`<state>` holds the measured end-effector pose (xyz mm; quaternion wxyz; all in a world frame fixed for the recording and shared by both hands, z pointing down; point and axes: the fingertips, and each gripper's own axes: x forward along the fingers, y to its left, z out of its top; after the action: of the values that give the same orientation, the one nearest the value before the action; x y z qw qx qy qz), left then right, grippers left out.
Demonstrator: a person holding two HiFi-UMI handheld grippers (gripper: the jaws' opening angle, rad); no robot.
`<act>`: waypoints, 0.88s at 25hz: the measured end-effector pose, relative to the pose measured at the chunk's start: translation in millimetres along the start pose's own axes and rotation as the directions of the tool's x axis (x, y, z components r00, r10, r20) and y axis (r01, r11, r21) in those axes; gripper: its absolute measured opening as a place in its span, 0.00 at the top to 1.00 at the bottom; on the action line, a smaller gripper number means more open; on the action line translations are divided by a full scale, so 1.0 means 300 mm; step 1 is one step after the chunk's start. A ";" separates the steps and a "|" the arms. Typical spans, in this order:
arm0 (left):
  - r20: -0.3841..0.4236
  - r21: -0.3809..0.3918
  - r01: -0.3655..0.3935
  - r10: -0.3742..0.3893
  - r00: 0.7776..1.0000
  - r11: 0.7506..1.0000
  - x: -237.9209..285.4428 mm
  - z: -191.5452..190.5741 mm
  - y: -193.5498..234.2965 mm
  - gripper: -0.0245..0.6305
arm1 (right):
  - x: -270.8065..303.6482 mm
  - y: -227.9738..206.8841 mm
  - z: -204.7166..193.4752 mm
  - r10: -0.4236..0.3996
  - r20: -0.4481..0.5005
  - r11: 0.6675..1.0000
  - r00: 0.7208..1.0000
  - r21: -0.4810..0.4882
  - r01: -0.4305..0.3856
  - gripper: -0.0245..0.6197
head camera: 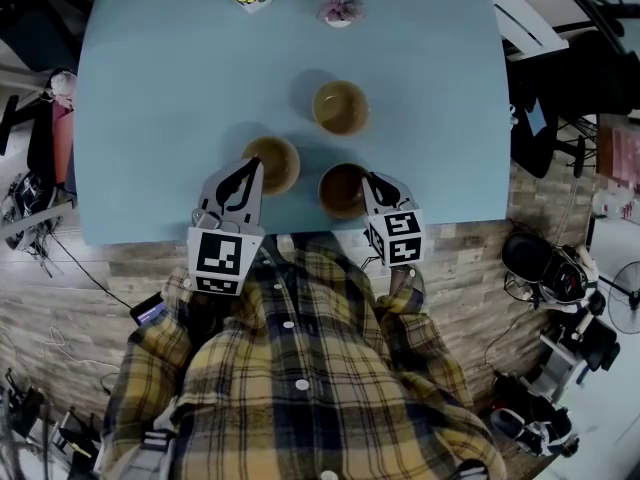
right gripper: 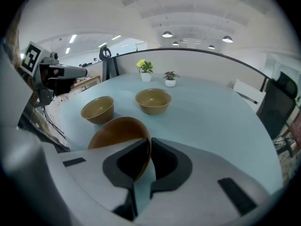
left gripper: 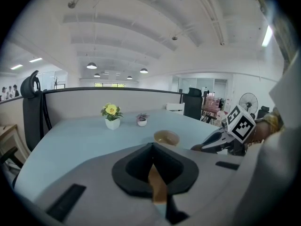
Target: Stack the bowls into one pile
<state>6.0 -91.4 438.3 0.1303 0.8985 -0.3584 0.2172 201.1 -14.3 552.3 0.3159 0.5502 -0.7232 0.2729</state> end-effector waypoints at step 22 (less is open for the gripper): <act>0.050 -0.060 -0.177 0.180 0.982 0.982 -0.124 0.001 0.098 0.98 | 0.015 0.093 0.274 0.134 0.125 0.984 0.983 -0.138 -0.117 0.93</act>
<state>-38.6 -90.4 422.2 0.1251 0.8644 -0.4471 0.1930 160.5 -71.2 500.8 0.2838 0.4988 -0.7923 0.2071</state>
